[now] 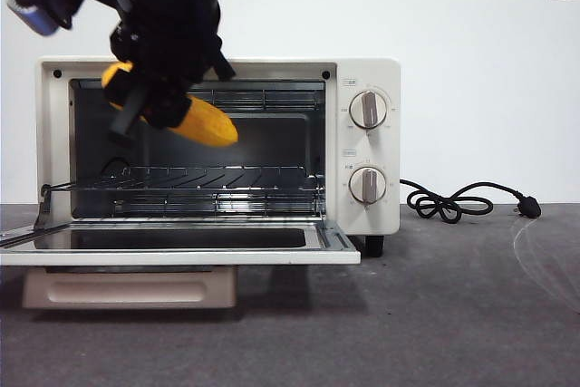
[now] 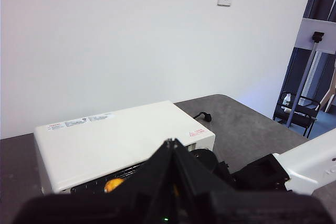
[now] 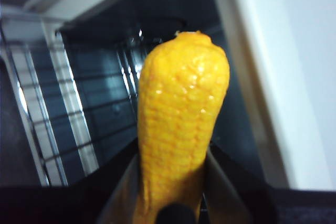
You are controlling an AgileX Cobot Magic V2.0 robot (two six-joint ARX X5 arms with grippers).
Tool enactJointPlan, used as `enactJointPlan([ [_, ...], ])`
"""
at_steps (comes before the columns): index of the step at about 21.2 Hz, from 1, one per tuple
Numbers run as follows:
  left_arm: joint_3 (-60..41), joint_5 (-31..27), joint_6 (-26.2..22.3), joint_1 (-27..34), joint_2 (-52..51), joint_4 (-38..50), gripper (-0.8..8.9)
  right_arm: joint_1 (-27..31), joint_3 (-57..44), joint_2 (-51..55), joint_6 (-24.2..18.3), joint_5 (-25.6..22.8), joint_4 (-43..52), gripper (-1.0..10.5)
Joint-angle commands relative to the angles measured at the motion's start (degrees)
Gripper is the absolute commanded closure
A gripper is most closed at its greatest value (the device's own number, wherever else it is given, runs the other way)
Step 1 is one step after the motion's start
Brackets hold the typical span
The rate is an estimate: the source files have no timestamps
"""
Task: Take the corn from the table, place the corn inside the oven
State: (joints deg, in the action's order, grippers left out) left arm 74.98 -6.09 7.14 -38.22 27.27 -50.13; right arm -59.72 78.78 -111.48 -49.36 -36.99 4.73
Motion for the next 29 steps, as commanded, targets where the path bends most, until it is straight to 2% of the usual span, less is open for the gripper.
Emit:
enactJointPlan([
  [1,-0.28,-0.17,0.26,-0.11,-0.2,0.35,8.19,0.66,0.24,-1.57,-0.17,0.11,-0.46,9.6],
  [5,-0.28,-0.15,0.13,-0.11,-0.2,0.37,8.19,1.62,0.24,-1.95,-0.15,0.26,-1.55,9.4],
  [9,-0.28,-0.15,0.13,-0.11,-0.2,0.31,8.19,2.12,0.24,-1.95,-0.04,2.38,-4.46,9.2],
  [13,-0.28,-0.13,0.13,-0.11,-0.2,0.22,8.19,2.4,0.24,-1.95,1.4,3.39,-5.05,7.7],
  [21,-0.28,-0.11,0.15,-0.11,-0.2,-0.7,8.19,2.43,0.24,-1.95,3.72,3.34,-5.07,5.9],
  [29,-0.28,-0.11,0.15,-0.11,-0.2,-1.77,8.19,2.36,0.24,-1.95,6.4,1.73,-5.03,5.9],
])
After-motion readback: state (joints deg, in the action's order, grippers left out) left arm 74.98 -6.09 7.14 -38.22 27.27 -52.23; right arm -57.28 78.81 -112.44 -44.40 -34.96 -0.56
